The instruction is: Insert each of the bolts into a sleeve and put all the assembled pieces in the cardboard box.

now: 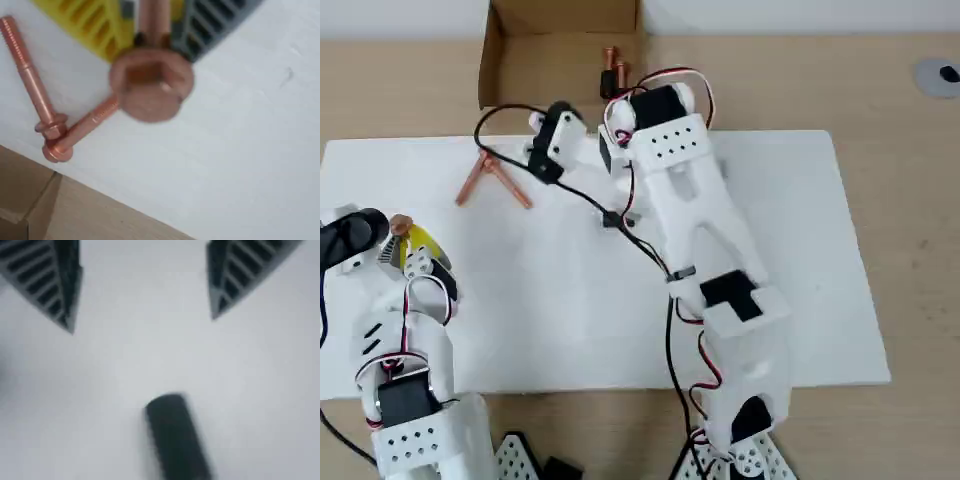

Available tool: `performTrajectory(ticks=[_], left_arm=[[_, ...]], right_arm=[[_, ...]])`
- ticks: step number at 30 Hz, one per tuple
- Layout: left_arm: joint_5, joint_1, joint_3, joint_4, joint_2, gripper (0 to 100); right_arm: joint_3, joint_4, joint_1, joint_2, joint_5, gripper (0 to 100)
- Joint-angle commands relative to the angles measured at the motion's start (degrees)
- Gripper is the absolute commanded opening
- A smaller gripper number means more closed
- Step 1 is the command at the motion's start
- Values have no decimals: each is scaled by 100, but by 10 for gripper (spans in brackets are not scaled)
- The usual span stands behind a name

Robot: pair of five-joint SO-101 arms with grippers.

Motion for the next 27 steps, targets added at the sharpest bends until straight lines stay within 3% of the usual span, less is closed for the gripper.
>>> performTrajectory(ticks=[1,5,9,27], left_arm=[[-70,79,-396,9,-75,10],[-70,88,-404,158,-110,10],[-70,149,-413,202,-110,10],[-264,176,-404,202,-110,9]], right_arm=[[505,79,-180,-497,686,217],[760,53,-207,-462,1626,217],[760,44,-233,-426,1943,217],[760,-1073,-382,435,1811,217]])
